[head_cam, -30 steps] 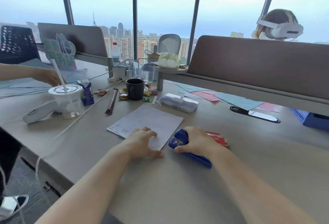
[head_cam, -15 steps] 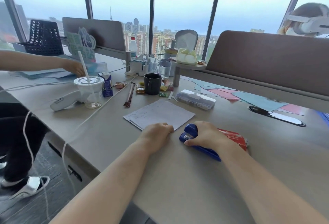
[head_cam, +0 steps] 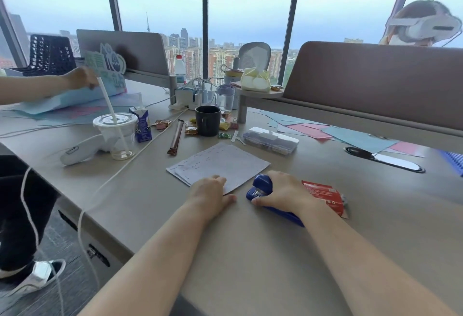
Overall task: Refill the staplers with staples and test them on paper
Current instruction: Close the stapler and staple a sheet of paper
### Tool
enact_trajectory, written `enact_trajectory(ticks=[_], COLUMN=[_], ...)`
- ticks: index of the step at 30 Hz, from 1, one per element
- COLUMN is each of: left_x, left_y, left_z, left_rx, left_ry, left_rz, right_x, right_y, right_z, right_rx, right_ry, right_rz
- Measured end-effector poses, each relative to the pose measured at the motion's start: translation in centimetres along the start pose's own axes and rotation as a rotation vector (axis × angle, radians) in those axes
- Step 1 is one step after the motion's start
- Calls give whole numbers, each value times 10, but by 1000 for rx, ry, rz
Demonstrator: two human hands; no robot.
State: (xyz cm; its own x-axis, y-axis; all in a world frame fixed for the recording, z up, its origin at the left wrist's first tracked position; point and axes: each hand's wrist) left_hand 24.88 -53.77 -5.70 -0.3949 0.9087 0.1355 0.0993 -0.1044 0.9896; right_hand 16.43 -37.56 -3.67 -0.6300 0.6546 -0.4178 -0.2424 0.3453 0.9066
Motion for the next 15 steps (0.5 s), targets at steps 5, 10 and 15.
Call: enact_trajectory(ticks=[5, 10, 15], left_x=[5, -1, -4], left_y=[-1, -2, 2], left_z=[0, 7, 12], left_rx=[-12, 168, 486], left_ry=[0, -144, -443], left_rz=[-96, 63, 150], right_x=[1, 0, -3], right_y=[-1, 1, 1], right_z=[0, 0, 0], right_rx=[6, -11, 80], right_ry=[4, 27, 16], right_rz=[-17, -5, -187])
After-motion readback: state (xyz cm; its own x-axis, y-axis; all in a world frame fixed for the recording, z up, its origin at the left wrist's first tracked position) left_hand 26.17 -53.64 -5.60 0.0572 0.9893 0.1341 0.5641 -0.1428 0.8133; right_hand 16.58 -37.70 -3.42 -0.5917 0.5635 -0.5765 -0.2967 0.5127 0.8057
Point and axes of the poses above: each hand's wrist, its own z-axis away from the middle knuckle, its own y-axis out of the back of the hand, x = y × z, and after that the axes turned 5 degrees about y, right-handed
